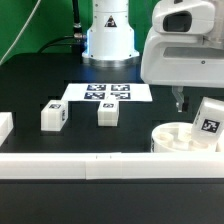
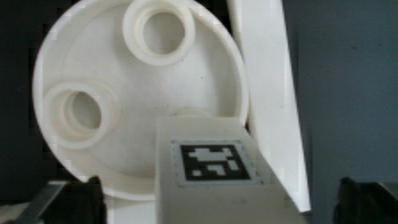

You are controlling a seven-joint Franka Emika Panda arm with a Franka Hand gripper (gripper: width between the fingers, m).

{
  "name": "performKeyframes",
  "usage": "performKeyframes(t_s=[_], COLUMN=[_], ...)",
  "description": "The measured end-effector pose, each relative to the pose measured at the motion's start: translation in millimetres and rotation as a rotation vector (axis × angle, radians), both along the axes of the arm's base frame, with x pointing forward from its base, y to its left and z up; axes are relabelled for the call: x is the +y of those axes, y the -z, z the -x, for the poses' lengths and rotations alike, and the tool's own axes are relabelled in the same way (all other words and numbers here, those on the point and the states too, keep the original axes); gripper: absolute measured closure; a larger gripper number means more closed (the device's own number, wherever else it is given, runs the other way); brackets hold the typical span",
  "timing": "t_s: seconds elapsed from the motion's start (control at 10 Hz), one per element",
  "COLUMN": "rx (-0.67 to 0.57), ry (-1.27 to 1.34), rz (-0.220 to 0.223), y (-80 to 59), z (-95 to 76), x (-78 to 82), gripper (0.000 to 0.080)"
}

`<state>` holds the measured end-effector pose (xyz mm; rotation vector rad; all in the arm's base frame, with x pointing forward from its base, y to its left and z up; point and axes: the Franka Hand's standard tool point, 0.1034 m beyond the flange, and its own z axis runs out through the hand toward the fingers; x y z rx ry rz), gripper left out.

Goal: Assemble stool

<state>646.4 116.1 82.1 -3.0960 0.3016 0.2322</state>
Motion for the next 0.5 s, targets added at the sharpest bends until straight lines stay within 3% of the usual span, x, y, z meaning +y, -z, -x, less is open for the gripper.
performKeyframes(t_s=[0.1, 0.2, 0.3, 0.4, 0.5], rx=[0.000, 0.000, -0.002, -0.003, -0.004], ry=[-0.008, -0.015, -0.028, -0.046, -0.054], rz=[-0.001, -0.003, -0.005, -0.007, -0.009], y=[-0.4, -0.9, -1.2, -1.6, -1.8], z=[0.0, -0.3, -0.7, -1.2, -1.3], x=[0.1, -1.5, -2.9, -5.0, -5.3], gripper=[0.0151, 0.0247, 0.0247, 0.0420, 0.0459])
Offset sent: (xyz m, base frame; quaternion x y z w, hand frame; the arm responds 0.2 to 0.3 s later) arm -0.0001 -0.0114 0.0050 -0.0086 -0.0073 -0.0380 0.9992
